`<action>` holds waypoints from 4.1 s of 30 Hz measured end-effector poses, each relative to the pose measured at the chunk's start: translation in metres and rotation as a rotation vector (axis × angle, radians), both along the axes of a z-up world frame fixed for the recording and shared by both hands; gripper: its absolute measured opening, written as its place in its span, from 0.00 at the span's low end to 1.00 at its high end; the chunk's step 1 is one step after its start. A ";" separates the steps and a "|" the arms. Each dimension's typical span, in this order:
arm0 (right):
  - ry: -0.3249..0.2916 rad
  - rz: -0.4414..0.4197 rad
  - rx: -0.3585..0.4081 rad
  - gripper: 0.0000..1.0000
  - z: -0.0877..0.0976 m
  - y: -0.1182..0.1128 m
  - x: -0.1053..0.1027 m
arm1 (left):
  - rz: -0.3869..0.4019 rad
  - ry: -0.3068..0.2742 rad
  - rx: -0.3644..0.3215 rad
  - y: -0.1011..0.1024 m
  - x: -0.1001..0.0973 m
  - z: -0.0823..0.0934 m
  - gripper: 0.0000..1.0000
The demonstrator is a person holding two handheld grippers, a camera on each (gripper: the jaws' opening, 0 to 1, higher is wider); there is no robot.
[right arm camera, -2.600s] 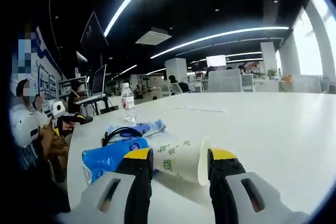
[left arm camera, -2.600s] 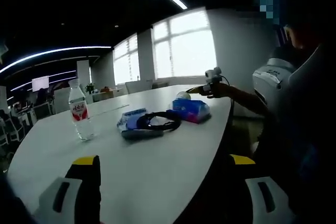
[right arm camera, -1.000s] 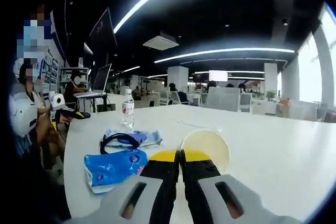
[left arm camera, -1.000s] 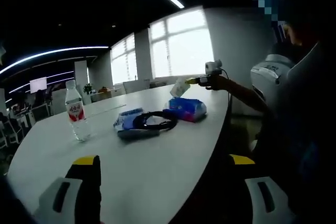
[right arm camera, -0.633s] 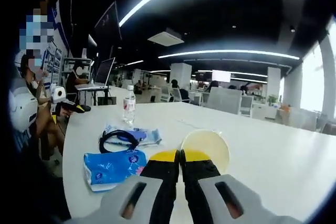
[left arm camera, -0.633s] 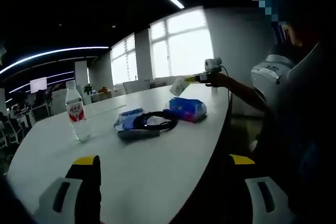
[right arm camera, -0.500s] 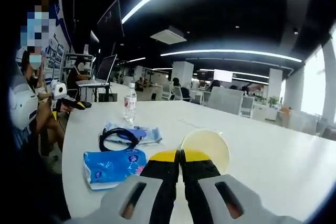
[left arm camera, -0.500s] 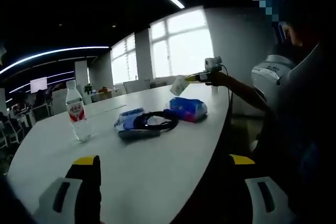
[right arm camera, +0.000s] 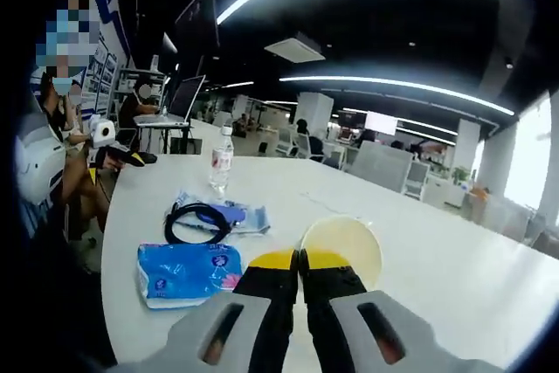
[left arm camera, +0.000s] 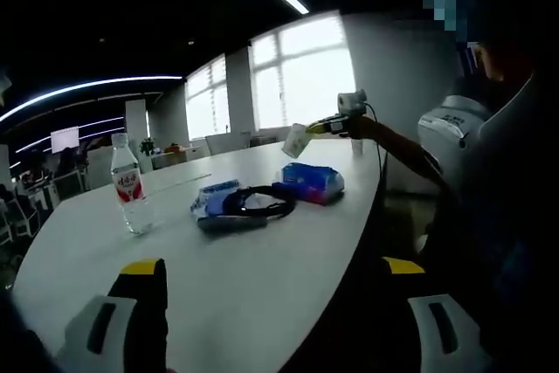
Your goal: Arrange the tabletop items into an orderly group along one side of the table until the central work area is clear of visible clutter.
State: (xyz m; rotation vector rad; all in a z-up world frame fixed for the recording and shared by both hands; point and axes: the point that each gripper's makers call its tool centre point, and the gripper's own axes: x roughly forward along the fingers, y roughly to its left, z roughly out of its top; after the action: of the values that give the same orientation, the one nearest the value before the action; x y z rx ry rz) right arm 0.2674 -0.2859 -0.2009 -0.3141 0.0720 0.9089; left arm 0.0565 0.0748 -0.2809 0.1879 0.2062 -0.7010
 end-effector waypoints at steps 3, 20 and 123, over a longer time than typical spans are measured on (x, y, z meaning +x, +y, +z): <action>0.000 0.013 -0.005 0.00 0.002 0.002 -0.001 | 0.018 0.004 -0.008 0.005 0.002 0.001 1.00; 0.001 0.046 -0.052 0.00 0.007 0.006 -0.002 | 0.073 -0.003 -0.020 0.019 0.004 0.006 1.00; -0.055 0.560 -0.556 0.00 0.046 0.247 0.036 | 0.175 -0.019 0.008 0.054 0.001 0.001 1.00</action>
State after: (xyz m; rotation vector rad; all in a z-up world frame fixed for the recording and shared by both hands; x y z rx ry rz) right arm 0.3039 -0.0384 -0.1545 -0.9069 0.1940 1.4301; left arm 0.0572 0.1290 -0.2797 0.1814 0.2050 -0.5245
